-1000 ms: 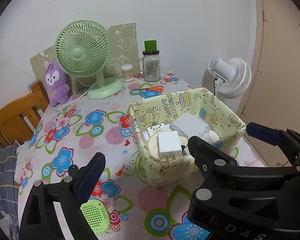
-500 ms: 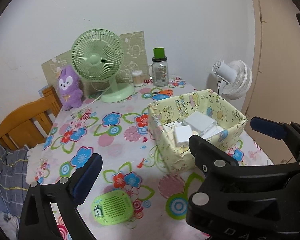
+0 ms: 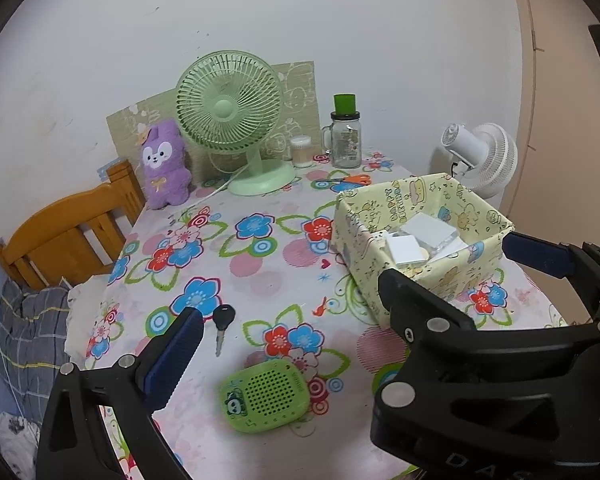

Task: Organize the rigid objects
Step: 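Raise both grippers out of the yellow box and pull back, then move the right gripper toward the black car key while the left gripper approaches the green speaker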

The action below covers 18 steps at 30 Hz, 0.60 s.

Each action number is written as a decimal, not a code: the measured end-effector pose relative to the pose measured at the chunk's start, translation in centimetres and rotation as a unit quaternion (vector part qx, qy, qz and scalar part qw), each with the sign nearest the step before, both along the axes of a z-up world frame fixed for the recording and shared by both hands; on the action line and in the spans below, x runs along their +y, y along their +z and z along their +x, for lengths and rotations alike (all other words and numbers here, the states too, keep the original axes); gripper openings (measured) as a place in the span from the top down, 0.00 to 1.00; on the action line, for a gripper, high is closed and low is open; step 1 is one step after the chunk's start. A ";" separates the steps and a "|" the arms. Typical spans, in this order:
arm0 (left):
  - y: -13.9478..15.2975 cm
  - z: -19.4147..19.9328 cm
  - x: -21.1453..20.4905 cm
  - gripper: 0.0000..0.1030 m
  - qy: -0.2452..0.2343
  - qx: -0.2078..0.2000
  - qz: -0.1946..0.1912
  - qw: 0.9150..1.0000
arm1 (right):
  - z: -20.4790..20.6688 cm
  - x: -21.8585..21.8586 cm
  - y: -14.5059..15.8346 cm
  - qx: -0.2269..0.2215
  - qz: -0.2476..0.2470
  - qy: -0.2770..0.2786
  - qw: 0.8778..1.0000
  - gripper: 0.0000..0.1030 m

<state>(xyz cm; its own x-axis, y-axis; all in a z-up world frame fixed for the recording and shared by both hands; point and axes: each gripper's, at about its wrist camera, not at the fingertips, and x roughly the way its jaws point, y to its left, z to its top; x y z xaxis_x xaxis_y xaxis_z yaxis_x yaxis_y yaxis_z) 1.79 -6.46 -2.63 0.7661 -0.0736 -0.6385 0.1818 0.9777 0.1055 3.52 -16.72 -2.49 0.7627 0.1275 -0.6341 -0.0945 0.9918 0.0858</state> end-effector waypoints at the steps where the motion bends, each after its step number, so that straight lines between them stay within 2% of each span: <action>1: -0.1 0.0 0.1 0.01 0.000 0.000 0.000 1.000 | 0.0 0.2 -0.1 0.000 -0.001 0.000 1.000 0.01; 18: -2.2 1.2 3.6 0.01 0.005 0.024 -0.014 1.000 | 1.2 3.6 -2.1 0.014 -0.015 -0.002 1.000 0.01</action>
<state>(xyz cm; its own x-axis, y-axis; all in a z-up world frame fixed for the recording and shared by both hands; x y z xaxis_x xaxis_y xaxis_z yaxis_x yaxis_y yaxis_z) 2.99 -2.88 -4.82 0.7350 -0.0839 -0.6728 0.1758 0.9820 0.0696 4.71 -13.14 -4.62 0.7452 0.1054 -0.6585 -0.0885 0.9943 0.0589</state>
